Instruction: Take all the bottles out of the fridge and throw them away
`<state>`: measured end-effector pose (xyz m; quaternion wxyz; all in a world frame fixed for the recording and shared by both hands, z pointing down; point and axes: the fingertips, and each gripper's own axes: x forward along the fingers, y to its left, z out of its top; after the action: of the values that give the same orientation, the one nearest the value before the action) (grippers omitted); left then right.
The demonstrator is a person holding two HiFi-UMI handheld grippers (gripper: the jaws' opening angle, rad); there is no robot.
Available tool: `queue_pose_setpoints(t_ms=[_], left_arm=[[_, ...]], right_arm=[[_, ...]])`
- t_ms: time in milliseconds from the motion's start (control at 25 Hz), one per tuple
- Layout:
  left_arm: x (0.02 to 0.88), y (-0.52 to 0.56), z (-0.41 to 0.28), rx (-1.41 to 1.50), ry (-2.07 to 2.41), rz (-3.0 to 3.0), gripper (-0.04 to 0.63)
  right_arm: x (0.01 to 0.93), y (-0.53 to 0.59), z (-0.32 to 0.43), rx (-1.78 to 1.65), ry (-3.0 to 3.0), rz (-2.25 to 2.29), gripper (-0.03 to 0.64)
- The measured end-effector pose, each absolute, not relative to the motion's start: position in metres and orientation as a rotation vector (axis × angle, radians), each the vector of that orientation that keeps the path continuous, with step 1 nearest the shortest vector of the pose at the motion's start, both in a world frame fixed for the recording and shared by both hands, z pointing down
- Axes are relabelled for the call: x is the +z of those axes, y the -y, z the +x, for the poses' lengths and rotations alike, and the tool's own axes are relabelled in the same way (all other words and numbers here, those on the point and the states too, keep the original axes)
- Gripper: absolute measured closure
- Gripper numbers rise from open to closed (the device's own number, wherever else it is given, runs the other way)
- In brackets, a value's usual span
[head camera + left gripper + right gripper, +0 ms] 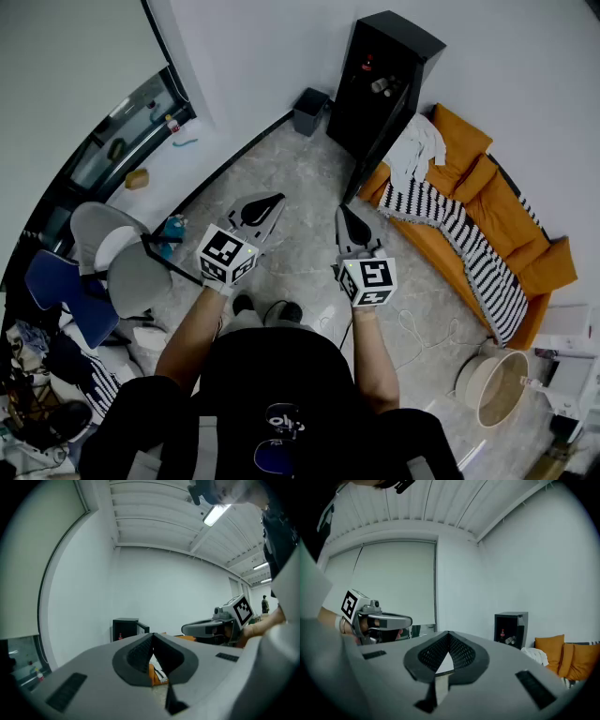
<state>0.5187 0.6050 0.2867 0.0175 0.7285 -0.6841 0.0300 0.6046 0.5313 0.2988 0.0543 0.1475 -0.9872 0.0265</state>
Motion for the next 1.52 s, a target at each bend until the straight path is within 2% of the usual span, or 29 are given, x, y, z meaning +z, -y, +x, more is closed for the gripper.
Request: queue_pose_setpoints(t_ms=[360,720,1520], left_arm=[[0.289,-0.607,0.510,0.127,2.145,2.257,0.589],[0.306,-0.585,0.461,0.103,2.125,2.249,0.589],[0.315,-0.460,0.197,0.021,1.998,2.331,0.589]], right_arm=[[0.300,-0.528,0.592,0.085,3.001,0.437,0.611],[0.316,-0.507,0.545,0.112,2.974,0.447,0.609],[0.326,-0.383,0.299,0.099,2.878,0.650,0.609]])
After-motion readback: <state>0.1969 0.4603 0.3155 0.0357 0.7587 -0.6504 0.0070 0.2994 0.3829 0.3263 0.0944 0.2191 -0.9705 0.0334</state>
